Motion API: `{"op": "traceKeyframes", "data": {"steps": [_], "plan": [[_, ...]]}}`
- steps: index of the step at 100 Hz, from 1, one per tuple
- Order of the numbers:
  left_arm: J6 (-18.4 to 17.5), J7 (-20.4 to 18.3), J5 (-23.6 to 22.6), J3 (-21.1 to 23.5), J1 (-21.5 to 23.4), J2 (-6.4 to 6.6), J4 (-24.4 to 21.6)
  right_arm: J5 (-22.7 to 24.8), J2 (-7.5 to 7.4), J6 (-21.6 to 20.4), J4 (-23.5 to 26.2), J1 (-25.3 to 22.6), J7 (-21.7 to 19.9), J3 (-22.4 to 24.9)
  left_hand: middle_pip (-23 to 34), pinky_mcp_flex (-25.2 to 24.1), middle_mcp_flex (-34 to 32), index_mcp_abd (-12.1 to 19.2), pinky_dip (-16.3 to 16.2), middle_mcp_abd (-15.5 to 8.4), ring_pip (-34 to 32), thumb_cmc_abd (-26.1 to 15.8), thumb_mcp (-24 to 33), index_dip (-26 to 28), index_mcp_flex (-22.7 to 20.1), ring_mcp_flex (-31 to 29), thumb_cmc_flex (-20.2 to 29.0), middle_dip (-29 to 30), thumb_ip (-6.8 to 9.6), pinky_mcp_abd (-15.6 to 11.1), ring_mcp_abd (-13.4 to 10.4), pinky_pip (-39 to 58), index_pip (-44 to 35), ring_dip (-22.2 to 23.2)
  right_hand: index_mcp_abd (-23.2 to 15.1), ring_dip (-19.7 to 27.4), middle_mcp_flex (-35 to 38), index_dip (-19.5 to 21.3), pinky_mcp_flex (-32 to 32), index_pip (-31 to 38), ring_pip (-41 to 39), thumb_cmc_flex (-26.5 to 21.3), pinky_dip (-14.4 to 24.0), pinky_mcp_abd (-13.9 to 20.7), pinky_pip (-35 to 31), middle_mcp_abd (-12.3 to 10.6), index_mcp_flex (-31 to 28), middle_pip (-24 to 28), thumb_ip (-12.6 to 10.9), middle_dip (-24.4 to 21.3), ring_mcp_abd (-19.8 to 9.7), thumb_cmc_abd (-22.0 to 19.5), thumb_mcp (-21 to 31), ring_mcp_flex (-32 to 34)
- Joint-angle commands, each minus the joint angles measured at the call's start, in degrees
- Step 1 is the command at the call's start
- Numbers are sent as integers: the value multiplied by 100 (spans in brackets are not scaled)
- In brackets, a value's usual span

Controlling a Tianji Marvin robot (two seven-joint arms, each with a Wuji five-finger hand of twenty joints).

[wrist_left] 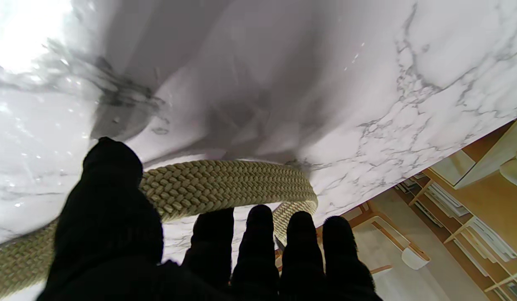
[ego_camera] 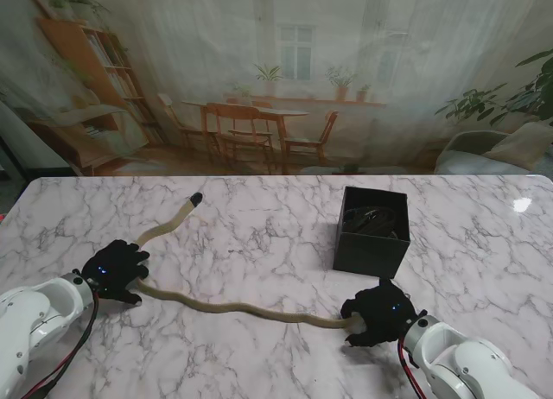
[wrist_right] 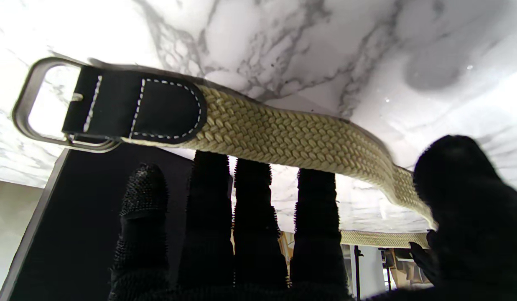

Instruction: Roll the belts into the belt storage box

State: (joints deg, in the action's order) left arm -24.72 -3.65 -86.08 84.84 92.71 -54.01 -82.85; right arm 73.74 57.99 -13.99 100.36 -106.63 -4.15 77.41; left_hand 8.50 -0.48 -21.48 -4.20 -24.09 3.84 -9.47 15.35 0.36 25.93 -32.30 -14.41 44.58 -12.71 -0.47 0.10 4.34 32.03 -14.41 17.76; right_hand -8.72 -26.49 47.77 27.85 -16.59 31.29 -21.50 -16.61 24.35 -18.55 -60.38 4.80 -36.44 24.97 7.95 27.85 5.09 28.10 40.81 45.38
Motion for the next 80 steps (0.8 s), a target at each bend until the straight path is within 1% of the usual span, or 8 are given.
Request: {"op": "traceKeyframes", "data": {"steps": [1, 27, 37, 51, 58, 69, 75, 80], "plan": [[-89, -63, -24, 23, 117, -15, -58, 20, 7, -22, 89, -63, 48, 33, -173, -36, 105, 547, -83, 148, 127, 119, -104, -187, 196, 31, -202, 89, -12, 229, 164, -30, 327, -26, 99, 92, -84, 1, 50, -39, 139, 163, 71, -127, 27, 53, 115, 10, -129, -48, 89, -195, -118, -103], [-354, -14, -13, 458, 421, -68, -610, 68, 37, -144, 318, -228, 243, 303, -226, 153, -31, 503, -163, 229, 73, -13, -58, -186, 114, -190, -230, 73, -15, 502, 307, 11, 354, 21, 79, 134, -12, 28, 23, -44, 150, 1, 85, -142, 28, 56, 44, 0, -165, -112, 96, -393, -227, -68], [-521, 85, -83, 662, 575, -82, -916, 96, 52, -203, 425, -309, 369, 443, -226, 247, -193, 487, -290, 242, 30, -153, -76, -84, -112, -360, -180, 28, -22, 644, 355, 95, 216, 91, 75, 198, 20, 37, 27, -52, 235, -92, 81, -152, 44, 50, 12, -26, -193, -145, 101, -510, -322, -66], [-603, 359, -104, 863, 767, -119, -1264, 152, 78, -254, 524, -425, 687, 623, -188, 400, -525, 437, -497, 298, -67, -621, -96, 72, -395, -717, 84, -62, -33, 954, 459, 302, 30, 224, 52, 224, 66, 53, 17, -35, 262, -163, 75, -167, 56, 49, -49, -29, -221, -157, 103, -557, -354, -41], [-576, 598, -110, 890, 842, -139, -1397, 203, 88, -255, 586, -513, 818, 725, -148, 513, -755, 384, -613, 330, -147, -912, -127, 156, -524, -953, 223, -133, -45, 1076, 512, 465, -63, 331, 44, 230, 91, 55, -15, -35, 266, -177, 74, -154, 48, 36, -60, -32, -228, -161, 107, -557, -363, -11], [-498, 989, -135, 827, 877, -162, -1517, 330, 102, -197, 641, -665, 1046, 903, -184, 548, -685, 372, -675, 365, -165, -1081, -148, 186, -527, -1000, 233, -153, -49, 1147, 526, 578, -83, 387, 0, 232, 82, 62, -59, -25, 264, -221, 77, -142, 26, 55, -92, -52, -239, -171, 107, -539, -350, 22], [-452, 1045, -16, 753, 865, -196, -1578, 399, 113, -76, 656, -756, 1170, 984, -178, 529, -712, 367, -699, 374, -175, -1129, -156, 199, -532, -1019, 236, -170, -50, 1194, 541, 625, -93, 415, -41, 222, 69, 75, -68, 3, 247, -251, 81, -129, 12, 94, -148, -50, -241, -168, 126, -503, -339, 38], [-413, 1062, 126, 655, 826, -227, -1607, 473, 118, 28, 668, -835, 1247, 1051, -182, 519, -718, 359, -708, 381, -174, -1150, -161, 204, -531, -1021, 242, -176, -51, 1214, 547, 644, -94, 428, -217, 190, 27, 96, -67, 50, 202, -347, 89, -124, -8, 118, -230, -13, -244, -136, 138, -399, -292, 33]]}}
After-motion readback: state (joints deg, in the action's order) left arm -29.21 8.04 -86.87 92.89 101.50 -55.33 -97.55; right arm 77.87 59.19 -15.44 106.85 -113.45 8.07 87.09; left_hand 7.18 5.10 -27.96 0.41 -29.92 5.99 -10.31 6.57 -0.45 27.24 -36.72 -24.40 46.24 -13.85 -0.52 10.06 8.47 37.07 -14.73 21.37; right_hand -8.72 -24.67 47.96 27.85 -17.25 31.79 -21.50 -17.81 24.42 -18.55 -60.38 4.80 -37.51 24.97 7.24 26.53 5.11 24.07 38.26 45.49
